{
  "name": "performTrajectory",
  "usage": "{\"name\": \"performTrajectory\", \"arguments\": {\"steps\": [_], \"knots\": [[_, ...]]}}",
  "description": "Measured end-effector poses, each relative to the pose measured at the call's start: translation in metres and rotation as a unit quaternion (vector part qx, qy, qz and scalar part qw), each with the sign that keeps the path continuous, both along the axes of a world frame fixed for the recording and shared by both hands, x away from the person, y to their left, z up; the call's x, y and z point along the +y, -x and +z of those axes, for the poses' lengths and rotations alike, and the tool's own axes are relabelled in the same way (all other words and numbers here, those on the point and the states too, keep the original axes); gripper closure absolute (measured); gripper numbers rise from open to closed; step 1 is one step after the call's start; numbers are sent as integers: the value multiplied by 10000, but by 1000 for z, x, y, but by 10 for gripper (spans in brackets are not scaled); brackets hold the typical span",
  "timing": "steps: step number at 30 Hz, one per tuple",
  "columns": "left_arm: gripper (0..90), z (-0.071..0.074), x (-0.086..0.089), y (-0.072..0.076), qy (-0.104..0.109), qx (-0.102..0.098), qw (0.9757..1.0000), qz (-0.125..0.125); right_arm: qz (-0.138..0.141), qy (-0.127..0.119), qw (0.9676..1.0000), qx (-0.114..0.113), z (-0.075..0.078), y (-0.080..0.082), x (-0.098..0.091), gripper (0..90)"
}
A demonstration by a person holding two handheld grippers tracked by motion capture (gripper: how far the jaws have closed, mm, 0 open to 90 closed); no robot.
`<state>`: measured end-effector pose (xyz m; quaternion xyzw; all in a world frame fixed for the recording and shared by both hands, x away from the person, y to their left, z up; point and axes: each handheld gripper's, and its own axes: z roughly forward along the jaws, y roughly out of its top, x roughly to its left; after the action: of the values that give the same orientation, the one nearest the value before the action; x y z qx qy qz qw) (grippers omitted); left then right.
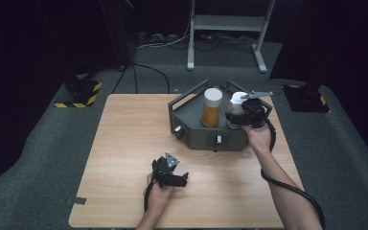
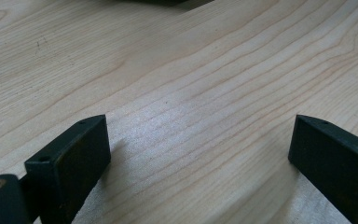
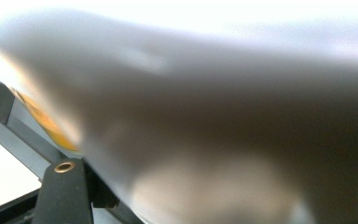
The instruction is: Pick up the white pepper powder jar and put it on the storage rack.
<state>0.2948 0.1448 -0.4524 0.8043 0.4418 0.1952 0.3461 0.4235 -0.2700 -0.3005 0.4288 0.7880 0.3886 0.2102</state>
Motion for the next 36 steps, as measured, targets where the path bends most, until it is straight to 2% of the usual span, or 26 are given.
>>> {"name": "performTrajectory", "arguments": {"steps": [3, 7, 28, 34, 36], "knots": [[55, 0, 0, 0, -3, -3, 10000, 3, -22, -86, 10000, 41, -1, -1, -3, 305], [56, 0, 0, 0, -3, -6, 10000, 6, 19, 58, 10000, 2, 1, 1, 1, 305], [56, 0, 0, 0, -6, -9, 10000, 7, 37, 71, 10000, -5, 1, 1, 1, 304], [56, 0, 0, 0, -9, -8, 10000, 6, 10, -86, 10000, 19, -2, 1, -3, 280], [57, 0, 0, 0, -10, -8, 10000, 5, 17, -135, 9999, 28, -3, 1, -4, 238]]}}
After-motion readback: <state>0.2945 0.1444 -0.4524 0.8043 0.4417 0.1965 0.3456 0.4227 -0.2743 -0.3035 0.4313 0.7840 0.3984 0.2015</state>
